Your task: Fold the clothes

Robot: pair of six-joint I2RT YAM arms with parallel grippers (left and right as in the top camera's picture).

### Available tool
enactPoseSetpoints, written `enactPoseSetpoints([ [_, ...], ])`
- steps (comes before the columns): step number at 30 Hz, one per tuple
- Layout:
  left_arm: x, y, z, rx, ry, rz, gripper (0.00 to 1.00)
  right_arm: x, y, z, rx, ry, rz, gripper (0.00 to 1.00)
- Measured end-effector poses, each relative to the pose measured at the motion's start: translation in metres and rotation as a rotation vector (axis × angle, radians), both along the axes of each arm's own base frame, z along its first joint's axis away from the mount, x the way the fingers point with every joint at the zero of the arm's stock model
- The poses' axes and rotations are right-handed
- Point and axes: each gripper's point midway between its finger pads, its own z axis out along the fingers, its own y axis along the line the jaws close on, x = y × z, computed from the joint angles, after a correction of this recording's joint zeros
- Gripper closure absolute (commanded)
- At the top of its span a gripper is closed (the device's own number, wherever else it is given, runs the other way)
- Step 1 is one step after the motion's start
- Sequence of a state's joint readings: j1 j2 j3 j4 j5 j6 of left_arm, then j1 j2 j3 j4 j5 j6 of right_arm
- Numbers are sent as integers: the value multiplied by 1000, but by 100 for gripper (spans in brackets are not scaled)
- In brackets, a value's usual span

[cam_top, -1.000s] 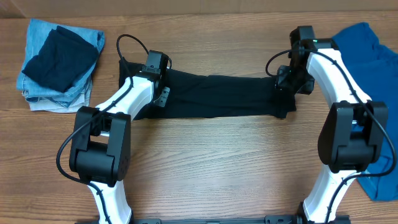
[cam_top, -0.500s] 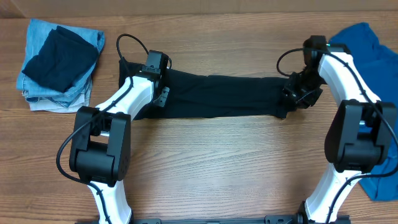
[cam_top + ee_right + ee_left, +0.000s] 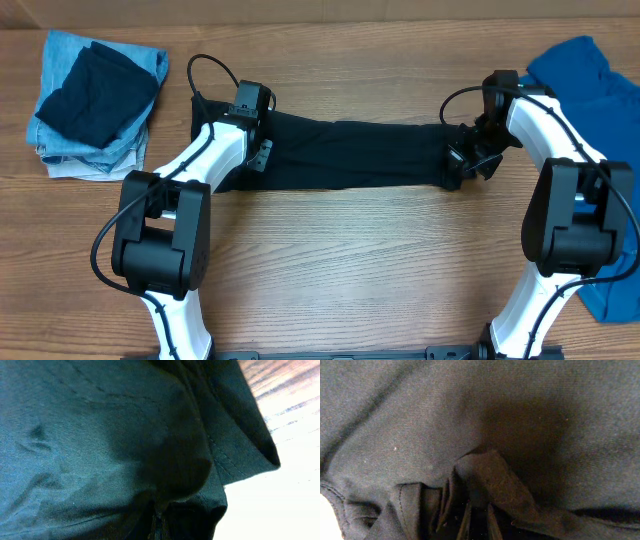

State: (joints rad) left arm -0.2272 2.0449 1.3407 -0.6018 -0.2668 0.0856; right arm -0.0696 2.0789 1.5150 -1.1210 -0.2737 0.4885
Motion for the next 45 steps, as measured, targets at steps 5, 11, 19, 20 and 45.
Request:
enactPoseSetpoints([
  [5, 0, 0, 0, 0, 1, 0, 83, 58, -5, 43, -28, -253, 181, 96],
  [11, 0, 0, 0, 2, 0, 0, 82, 53, -6, 42, -51, -309, 454, 96],
  [19, 0, 1, 0, 4, 0, 1, 82, 46, -24, 17, -158, -274, 492, 96],
  [20, 0, 1, 0, 4, 0, 1, 82, 43, -25, 12, -160, -266, 493, 96],
  [45, 1, 3, 1, 18, -4, 7, 57, 57, -66, 45, -405, -220, 394, 31],
])
